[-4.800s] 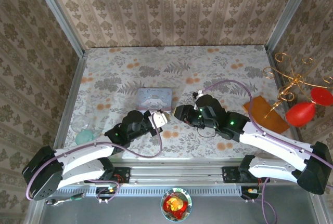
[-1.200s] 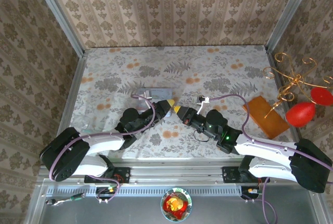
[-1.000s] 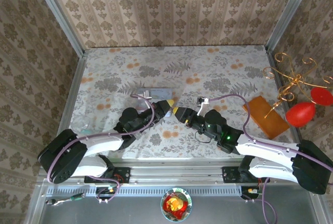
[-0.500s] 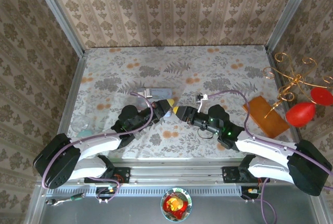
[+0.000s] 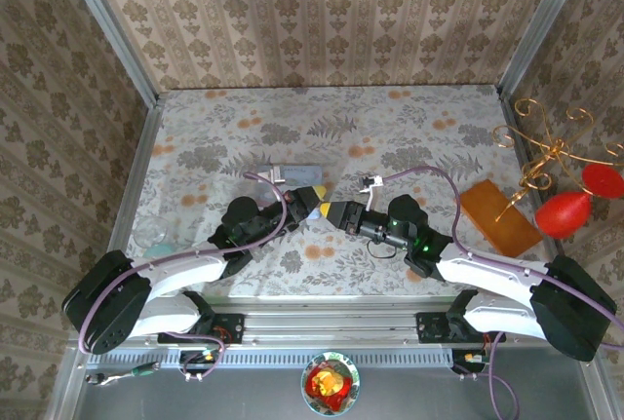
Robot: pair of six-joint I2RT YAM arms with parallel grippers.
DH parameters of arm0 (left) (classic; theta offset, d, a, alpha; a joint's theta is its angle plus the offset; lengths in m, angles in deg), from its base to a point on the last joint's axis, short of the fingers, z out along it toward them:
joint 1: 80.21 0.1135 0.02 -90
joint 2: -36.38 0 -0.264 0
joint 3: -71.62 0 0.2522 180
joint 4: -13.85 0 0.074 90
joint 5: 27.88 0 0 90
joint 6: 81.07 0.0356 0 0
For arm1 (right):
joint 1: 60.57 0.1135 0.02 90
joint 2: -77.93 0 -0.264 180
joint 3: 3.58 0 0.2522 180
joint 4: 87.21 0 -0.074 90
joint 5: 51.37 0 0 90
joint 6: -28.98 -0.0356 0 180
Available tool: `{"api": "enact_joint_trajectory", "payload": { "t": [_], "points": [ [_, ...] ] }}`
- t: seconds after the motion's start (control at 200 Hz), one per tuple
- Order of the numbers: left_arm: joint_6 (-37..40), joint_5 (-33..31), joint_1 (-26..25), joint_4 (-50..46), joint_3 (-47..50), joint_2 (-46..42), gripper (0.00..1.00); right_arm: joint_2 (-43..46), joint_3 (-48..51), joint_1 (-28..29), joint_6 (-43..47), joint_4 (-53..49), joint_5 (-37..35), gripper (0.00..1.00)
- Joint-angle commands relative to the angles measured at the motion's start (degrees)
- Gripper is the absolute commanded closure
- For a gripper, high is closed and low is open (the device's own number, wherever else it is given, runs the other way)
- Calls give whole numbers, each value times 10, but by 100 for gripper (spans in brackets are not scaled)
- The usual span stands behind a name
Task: Unlock the padlock with the key
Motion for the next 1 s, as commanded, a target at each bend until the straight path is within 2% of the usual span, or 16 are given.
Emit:
{"api": "enact_joint_trajectory", "payload": {
  "t": [0.0, 0.13, 0.275, 0.425, 0.535, 0.995],
  "points": [
    [5, 4, 5, 5, -5, -9, 100, 15, -16, -2, 19, 0, 11, 75],
    [4, 2, 4, 6, -3, -9, 100, 17, -13, -3, 18, 0, 10, 82],
    [-1, 2, 5, 9, -3, -8, 100, 19, -12, -3, 18, -3, 10, 83],
    [-3, 2, 4, 13, -2, -7, 100, 21, -7, -2, 17, -2, 3, 82],
    [-2, 0, 5, 13, 0, -7, 100, 21, -6, -3, 16, -5, 1, 73],
    [-4, -2, 7, 19, 5, -7, 100, 35, 4, -3, 13, -6, -13, 78]
  ]
}}
